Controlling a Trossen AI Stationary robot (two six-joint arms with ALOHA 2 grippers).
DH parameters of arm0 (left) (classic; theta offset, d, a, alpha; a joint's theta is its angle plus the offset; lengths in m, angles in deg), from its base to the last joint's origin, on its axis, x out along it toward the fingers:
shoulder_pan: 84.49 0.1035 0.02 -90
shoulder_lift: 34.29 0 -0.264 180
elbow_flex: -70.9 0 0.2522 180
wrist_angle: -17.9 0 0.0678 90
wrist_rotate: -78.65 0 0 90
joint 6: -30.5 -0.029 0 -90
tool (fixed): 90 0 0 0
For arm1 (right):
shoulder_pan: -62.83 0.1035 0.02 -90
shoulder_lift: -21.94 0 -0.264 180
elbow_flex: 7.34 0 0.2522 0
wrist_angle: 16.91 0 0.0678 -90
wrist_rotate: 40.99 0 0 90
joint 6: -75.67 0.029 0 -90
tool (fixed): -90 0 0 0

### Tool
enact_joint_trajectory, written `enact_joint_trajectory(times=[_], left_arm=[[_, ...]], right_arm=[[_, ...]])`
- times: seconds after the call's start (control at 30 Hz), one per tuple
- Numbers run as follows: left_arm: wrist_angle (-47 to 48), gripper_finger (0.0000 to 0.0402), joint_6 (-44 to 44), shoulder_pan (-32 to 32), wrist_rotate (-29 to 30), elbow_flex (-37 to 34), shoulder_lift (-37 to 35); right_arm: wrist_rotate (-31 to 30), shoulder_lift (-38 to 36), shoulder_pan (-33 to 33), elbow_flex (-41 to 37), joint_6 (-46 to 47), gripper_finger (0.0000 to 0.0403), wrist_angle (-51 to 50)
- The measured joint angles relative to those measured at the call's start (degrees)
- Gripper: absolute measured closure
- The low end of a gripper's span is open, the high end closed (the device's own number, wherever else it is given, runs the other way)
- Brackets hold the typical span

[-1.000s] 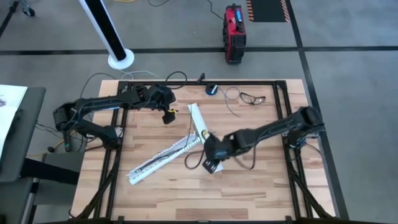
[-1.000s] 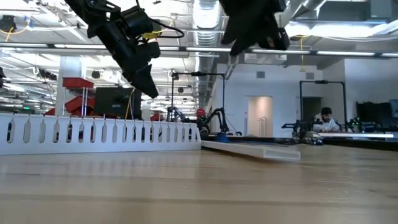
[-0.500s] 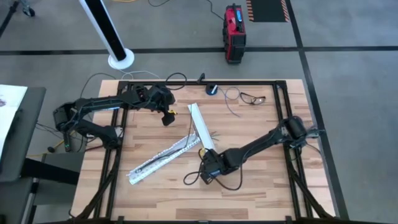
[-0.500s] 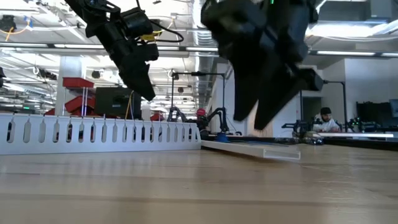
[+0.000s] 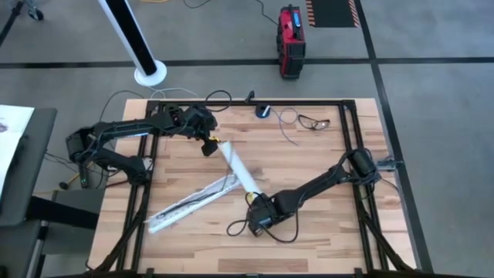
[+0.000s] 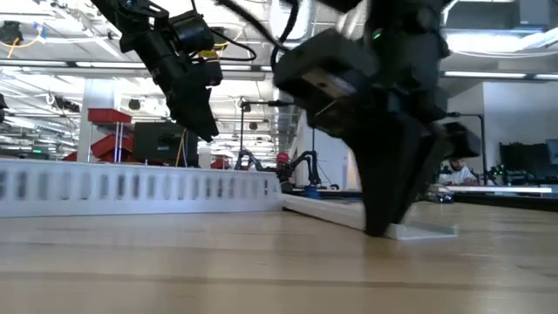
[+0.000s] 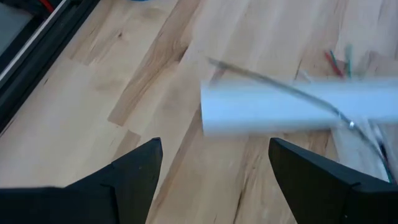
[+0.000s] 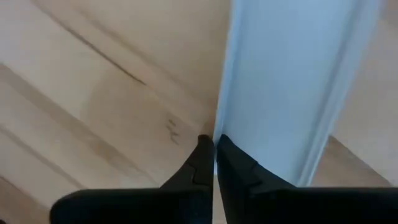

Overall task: Ziptie cables
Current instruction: Close the white cable duct

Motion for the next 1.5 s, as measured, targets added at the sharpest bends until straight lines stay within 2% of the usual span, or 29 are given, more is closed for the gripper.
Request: enact_joint_trajectory(times=[0.2,0.33,0.43,0.5,0.6,0.7,0.77,0.83,0.87,0.93,1.0,1.07,1.17,1.23,1.3,1.37,1.4,1.43,1.5], left_arm=[[0.4,0.0111,-1.6,0.0,0.0,0.0,0.0],[1.4,0.0111,-2.4,0.0,0.0,0.0,0.0],[1.9,0.0111,-3.2,0.0,0.0,0.0,0.0],[2.8,0.0111,-3.6,0.0,0.0,0.0,0.0],[3.7,0.0111,-4.0,0.0,-1.8,0.0,0.0],[3.6,0.0111,-6.8,0.0,-6.2,0.0,0.0],[3.8,0.0111,-8.0,0.0,-8.8,0.0,0.0],[4.1,0.0111,-8.2,0.0,-10.8,0.0,0.0],[4.5,0.0111,-8.2,0.0,-11.7,0.0,0.0],[6.2,0.0111,-8.1,-0.2,-14.2,0.0,0.0],[7.4,0.0111,-7.8,-0.7,-17.2,0.0,0.0],[7.2,0.0111,-6.4,-1.2,-22.7,0.0,-0.1],[1.8,0.0111,-1.2,-2.4,-34.5,0.0,-0.4],[-3.0,0.0112,2.4,-3.0,-36.6,0.1,-0.4],[-9.3,0.0111,3.8,-3.2,-33.3,0.1,-0.3],[-16.2,0.0112,6.1,-3.5,-25.8,0.1,-0.3],[-17.1,0.0112,3.9,-3.5,-22.5,0.5,-0.3],[-16.2,0.0112,-2.1,-3.4,-19.6,1.0,-0.3],[-11.5,0.0112,-19.9,-3.3,-10.5,2.6,-0.3]], right_arm=[[-9.8,-8.2,-1.4,-0.2,-0.2,0.0402,10.8],[-15.7,-11.3,-1.9,-4.0,3.9,0.0402,15.2],[-17.7,-14.3,-1.7,-9.7,7.5,0.0402,27.7],[-19.1,-14.7,-1.3,-15.7,13.2,0.0402,38.7],[-28.7,-12.5,0.9,-26.1,22.4,0.0402,56.9],[-38.7,-10.3,4.3,-33.3,35.0,0.0402,67.5],[-49.0,-8.0,7.2,-36.6,40.9,0.0402,71.9],[-62.1,-6.5,9.9,-38.0,42.7,0.0402,78.3],[-70.0,-6.0,11.3,-38.0,41.3,0.0403,83.1],[-83.8,-6.0,13.6,-37.6,32.1,0.0399,93.4],[-90.4,-7.9,14.8,-36.4,16.6,0.0388,103.3],[-90.5,-10.7,14.7,-35.4,-3.1,0.0374,109.9],[-83.5,-15.2,12.6,-34.6,-31.3,0.0357,113.2],[-78.3,-18.6,11.1,-34.1,-45.8,0.0353,112.7],[-75.0,-22.0,9.7,-33.7,-55.8,0.0355,110.7],[-77.6,-25.0,9.0,-33.8,-57.7,0.0362,107.1],[-78.8,-26.4,8.8,-34.0,-59.0,0.0366,103.7],[-79.2,-27.9,8.8,-34.0,-60.6,0.0369,99.5],[-79.7,-30.6,9.1,-34.0,-61.1,0.0372,90.5]])
